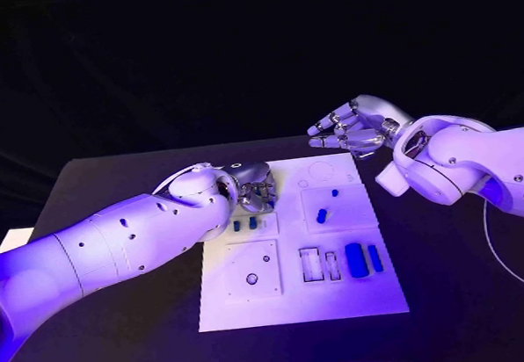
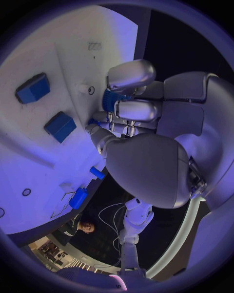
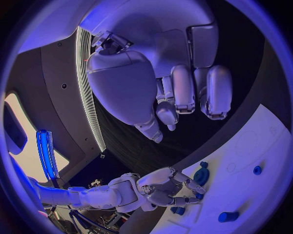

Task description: Assemble the parts on the task board

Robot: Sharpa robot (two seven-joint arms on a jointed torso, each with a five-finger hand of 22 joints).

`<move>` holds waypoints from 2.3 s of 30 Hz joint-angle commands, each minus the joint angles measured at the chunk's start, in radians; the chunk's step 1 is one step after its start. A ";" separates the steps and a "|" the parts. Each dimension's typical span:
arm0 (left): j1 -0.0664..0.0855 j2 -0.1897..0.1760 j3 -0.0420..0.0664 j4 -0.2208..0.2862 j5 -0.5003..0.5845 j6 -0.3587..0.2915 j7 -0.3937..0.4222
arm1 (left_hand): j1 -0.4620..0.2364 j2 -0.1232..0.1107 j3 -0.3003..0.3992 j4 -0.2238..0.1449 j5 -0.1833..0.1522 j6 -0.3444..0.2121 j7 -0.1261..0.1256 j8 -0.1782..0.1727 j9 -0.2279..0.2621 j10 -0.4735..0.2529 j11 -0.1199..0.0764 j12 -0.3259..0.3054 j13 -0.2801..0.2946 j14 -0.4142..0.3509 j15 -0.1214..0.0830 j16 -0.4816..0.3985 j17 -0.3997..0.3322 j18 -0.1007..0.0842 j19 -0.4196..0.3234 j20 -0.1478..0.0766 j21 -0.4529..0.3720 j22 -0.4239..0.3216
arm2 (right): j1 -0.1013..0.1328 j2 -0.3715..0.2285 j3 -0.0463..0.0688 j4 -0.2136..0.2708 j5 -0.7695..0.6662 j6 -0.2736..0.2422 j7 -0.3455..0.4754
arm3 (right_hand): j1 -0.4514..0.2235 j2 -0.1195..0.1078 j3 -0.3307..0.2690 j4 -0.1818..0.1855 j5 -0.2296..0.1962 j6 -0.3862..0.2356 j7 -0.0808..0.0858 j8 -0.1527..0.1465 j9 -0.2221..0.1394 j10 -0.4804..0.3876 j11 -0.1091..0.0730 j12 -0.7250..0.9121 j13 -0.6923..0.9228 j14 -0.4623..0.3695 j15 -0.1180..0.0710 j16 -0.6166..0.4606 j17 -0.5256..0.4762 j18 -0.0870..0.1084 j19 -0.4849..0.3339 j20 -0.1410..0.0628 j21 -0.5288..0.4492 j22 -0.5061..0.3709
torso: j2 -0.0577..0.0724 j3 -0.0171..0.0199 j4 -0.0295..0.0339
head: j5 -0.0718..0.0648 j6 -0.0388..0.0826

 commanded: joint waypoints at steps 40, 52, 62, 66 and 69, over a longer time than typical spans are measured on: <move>0.003 -0.164 0.061 0.140 0.213 -0.028 -0.028 | -0.012 -0.003 0.160 -0.105 0.000 0.088 0.007 -0.012 0.008 0.093 -0.004 -0.031 0.021 0.033 -0.012 0.019 -0.021 -0.025 0.027 -0.012 0.052 0.055 | 0.000 -0.004 0.000 0.002 -0.011 0.021 0.003 | 0.000 0.004 -0.002 0.008 0.003 0.009 -0.002 -0.005 0.000 -0.003 -0.002 0.009 0.002 0.044 0.001 -0.006 0.025 0.011 -0.002 -0.001 -0.003 0.000 | -0.001 -0.0002 0.0031 | -0.004 0.009; -0.002 -0.184 0.059 0.110 0.232 0.042 -0.034 | -0.031 -0.008 0.159 -0.105 -0.001 0.082 0.006 -0.022 0.006 0.087 -0.002 -0.045 0.021 0.031 -0.010 0.019 -0.027 -0.024 0.024 -0.010 0.046 0.053 | 0.000 -0.004 0.000 0.003 -0.011 0.022 0.003 | 0.000 0.004 -0.002 0.008 0.003 0.009 -0.002 -0.005 0.000 -0.003 -0.002 0.009 0.002 0.044 0.001 -0.006 0.025 0.011 -0.002 -0.001 -0.003 0.000 | 0.001 -0.0009 0.0012 | 0.001 0.006; -0.005 -0.163 0.058 0.070 0.234 0.037 -0.028 | -0.032 -0.006 0.160 -0.105 -0.001 0.082 0.007 -0.022 0.006 0.087 -0.002 -0.046 0.022 0.031 -0.010 0.020 -0.027 -0.023 0.023 -0.010 0.043 0.050 | 0.000 -0.003 0.000 0.003 -0.014 0.024 -0.001 | 0.000 0.004 -0.002 0.008 0.003 0.009 -0.002 -0.005 0.000 -0.003 -0.002 0.009 0.002 0.044 0.001 -0.006 0.025 0.011 -0.002 -0.001 -0.003 0.000 | 0.000 0.0003 -0.0005 | 0.000 0.004; -0.005 -0.156 0.056 0.064 0.234 0.046 -0.032 | -0.033 -0.005 0.161 -0.105 -0.001 0.082 0.006 -0.022 0.006 0.087 -0.002 -0.046 0.022 0.031 -0.010 0.020 -0.028 -0.023 0.023 -0.010 0.042 0.050 | 0.000 -0.003 0.000 0.002 -0.015 0.024 -0.001 | 0.000 0.004 -0.002 0.008 0.003 0.009 -0.002 -0.005 0.000 -0.003 -0.002 0.009 0.002 0.044 0.001 -0.006 0.025 0.011 -0.002 -0.001 -0.003 0.000 | 0.000 -0.0001 0.0007 | 0.000 0.003; -0.006 -0.154 0.055 0.061 0.234 0.054 -0.033 | -0.033 -0.005 0.161 -0.105 -0.001 0.083 0.006 -0.022 0.006 0.088 -0.003 -0.046 0.022 0.031 -0.010 0.020 -0.028 -0.023 0.023 -0.010 0.042 0.050 | 0.000 -0.003 0.000 0.002 -0.015 0.025 -0.001 | 0.000 0.004 -0.002 0.008 0.003 0.009 -0.002 -0.005 0.000 -0.003 -0.002 0.009 0.002 0.044 0.001 -0.006 0.025 0.011 -0.002 -0.001 -0.003 0.000 | 0.000 0.0000 0.0016 | -0.001 0.002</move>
